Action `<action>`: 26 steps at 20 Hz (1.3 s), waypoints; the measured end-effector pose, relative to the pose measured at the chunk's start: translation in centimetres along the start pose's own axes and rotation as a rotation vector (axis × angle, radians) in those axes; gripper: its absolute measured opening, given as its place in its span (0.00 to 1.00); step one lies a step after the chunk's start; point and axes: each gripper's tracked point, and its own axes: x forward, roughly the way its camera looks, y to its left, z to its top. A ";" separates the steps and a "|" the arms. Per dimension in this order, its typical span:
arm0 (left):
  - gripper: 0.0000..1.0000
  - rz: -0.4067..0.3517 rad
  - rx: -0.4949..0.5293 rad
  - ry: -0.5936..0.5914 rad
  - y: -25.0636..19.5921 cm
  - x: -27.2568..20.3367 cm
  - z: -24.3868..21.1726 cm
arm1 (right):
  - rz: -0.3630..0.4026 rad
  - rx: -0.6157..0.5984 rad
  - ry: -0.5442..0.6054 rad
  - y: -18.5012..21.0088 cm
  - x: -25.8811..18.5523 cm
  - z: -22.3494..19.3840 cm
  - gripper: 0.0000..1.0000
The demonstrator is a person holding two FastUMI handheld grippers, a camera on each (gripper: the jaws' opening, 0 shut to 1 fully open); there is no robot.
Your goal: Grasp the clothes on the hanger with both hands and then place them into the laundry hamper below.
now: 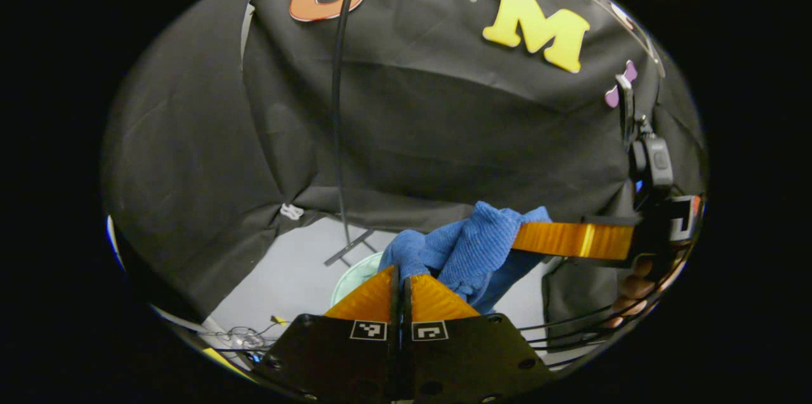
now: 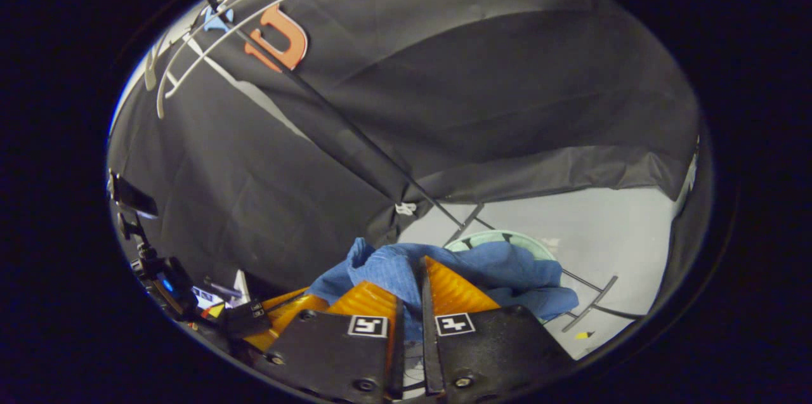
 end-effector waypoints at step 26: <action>0.93 -0.045 0.151 -0.367 1.4 -17.2 9.9 | -0.254 -0.340 -0.571 -1.9 -9.4 3.0 0.87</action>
